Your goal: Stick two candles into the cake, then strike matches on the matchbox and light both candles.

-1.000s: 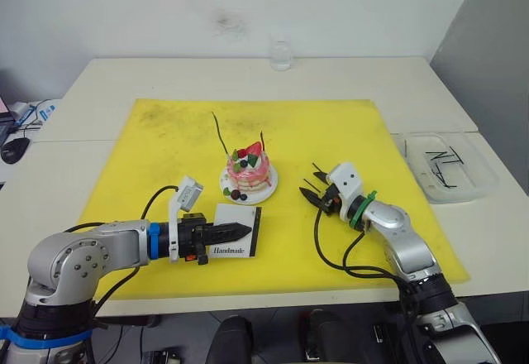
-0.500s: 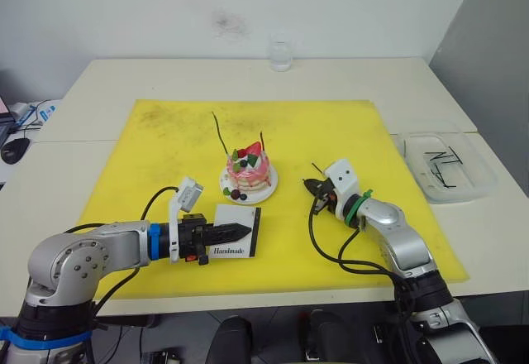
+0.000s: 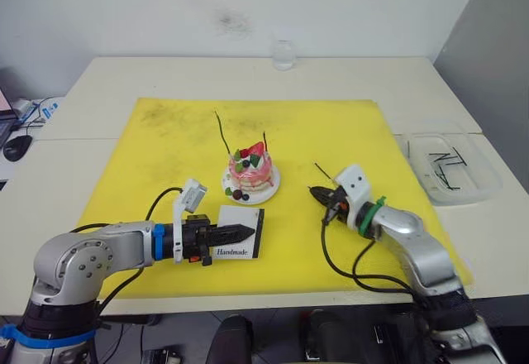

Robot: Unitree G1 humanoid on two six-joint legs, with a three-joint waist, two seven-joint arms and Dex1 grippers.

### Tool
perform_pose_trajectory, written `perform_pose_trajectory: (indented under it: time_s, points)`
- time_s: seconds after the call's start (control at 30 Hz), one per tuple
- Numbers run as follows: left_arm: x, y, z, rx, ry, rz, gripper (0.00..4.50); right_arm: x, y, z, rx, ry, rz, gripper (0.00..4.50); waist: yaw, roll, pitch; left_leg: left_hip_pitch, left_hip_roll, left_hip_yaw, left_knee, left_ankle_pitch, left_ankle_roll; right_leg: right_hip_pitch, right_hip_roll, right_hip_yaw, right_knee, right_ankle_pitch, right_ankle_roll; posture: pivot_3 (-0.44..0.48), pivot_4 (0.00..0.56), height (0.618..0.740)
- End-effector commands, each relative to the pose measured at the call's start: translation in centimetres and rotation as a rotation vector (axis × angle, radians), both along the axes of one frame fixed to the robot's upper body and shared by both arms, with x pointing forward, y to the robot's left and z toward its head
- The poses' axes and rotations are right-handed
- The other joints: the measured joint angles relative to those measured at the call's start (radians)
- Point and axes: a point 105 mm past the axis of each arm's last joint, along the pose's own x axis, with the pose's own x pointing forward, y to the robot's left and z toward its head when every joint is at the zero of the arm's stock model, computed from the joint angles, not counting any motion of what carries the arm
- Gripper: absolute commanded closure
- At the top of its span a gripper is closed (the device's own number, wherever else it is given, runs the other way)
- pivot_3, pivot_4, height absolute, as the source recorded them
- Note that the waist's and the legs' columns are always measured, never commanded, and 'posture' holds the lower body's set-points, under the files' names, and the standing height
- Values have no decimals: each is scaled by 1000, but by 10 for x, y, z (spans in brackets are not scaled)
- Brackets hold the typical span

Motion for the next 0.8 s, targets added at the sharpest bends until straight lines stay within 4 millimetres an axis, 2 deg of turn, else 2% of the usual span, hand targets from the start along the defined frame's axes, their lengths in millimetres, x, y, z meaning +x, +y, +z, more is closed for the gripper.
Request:
perform_pose_trajectory:
  time_s: [0.03,0.17,0.37,0.47,0.57,0.8]
  points:
    - [-2,-8,9,-26,-37,-39,4500,-19,-8,11,30,-47,-8,4464,1,0,0,0,0,0,0,0,0,0,-1,0,0,0,0,0,150,740]
    - [-2,-10,9,-28,-33,-49,4500,-23,-13,-2,55,-39,-84,4464,-4,0,0,1,0,0,0,0,0,0,-1,0,1,0,0,0,150,740]
    - [-1,-13,9,-24,-29,-70,4500,-18,-13,-15,95,-14,-140,4464,-4,0,0,2,0,0,0,0,0,0,1,0,2,0,0,0,150,740]
    - [0,-13,10,-18,-29,-75,4500,-14,-18,-17,89,-14,-168,3804,-4,0,0,1,0,0,0,0,0,0,1,1,1,0,0,0,150,740]
    - [0,-12,10,-17,-27,-72,4500,-14,-17,-17,69,-27,-152,2787,-4,0,0,1,0,0,0,0,0,0,1,1,1,0,0,0,150,740]
    - [0,-10,8,-12,-24,-64,4500,-12,-12,-17,45,-71,-131,2787,-4,0,0,1,-1,0,0,0,0,1,1,0,1,0,0,0,150,740]
